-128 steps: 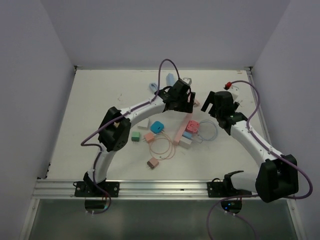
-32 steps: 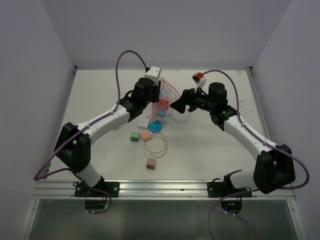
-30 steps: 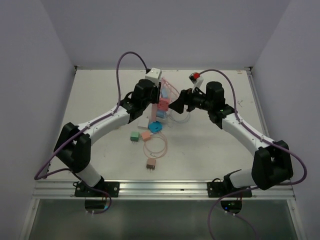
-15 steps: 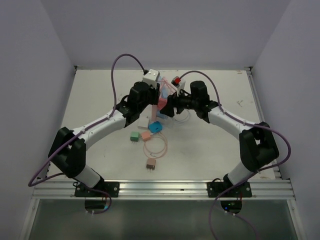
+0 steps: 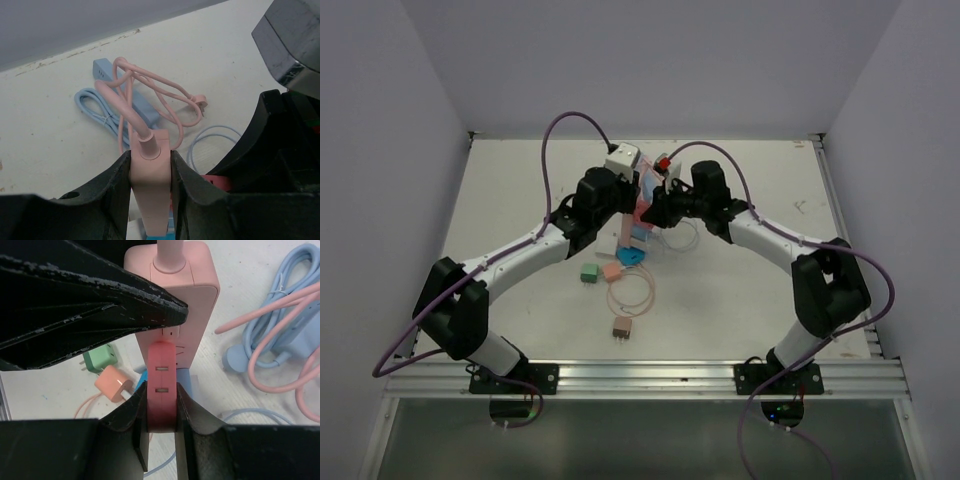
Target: Pull the plug off the socket
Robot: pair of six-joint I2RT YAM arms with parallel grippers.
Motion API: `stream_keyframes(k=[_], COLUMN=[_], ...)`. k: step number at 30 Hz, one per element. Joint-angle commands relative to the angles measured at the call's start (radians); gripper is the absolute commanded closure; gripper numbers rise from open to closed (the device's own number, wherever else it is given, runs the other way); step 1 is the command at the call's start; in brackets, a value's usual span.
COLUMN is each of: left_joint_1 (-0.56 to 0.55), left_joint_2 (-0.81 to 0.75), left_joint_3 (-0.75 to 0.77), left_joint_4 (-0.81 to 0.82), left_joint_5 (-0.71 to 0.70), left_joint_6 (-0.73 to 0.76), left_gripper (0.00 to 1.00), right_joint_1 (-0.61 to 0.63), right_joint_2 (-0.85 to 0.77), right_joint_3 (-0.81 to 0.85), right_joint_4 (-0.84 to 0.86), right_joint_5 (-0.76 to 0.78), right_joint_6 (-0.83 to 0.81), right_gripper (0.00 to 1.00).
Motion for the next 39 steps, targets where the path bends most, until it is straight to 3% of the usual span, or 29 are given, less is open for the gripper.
stream_keyframes(k=[1,17,22,31,39], left_joint_1=[0.022,0.076,0.079,0.077,0.077], left_joint_2=[-0.058,0.000,-0.006,-0.033,-0.072], left_joint_3=[0.021,0.073,0.091,0.139,0.126], left_joint_4=[0.226,0.269,0.265,0.196,0.171], left_joint_5=[-0.060,-0.137,-0.133,-0.163,-0.134], left_joint_6=[0.076,0.224,0.208,0.123,0.080], left_gripper=[1.00,1.00,1.00,1.00,1.00], right_joint_1=[0.001,0.002,0.001,0.001,0.001], right_joint_2=[-0.072,-0.288,-0.330,-0.341,-0.211], right_joint_3=[0.012,-0.062,-0.062,-0.291,-0.424], right_joint_4=[-0.067,-0.285,-0.317,-0.204,0.026], right_joint_5=[0.052,0.258,0.255,0.158,-0.023], right_joint_6=[-0.062,-0.044,0.053,0.238,0.379], right_gripper=[1.00,1.00,1.00,1.00,1.00])
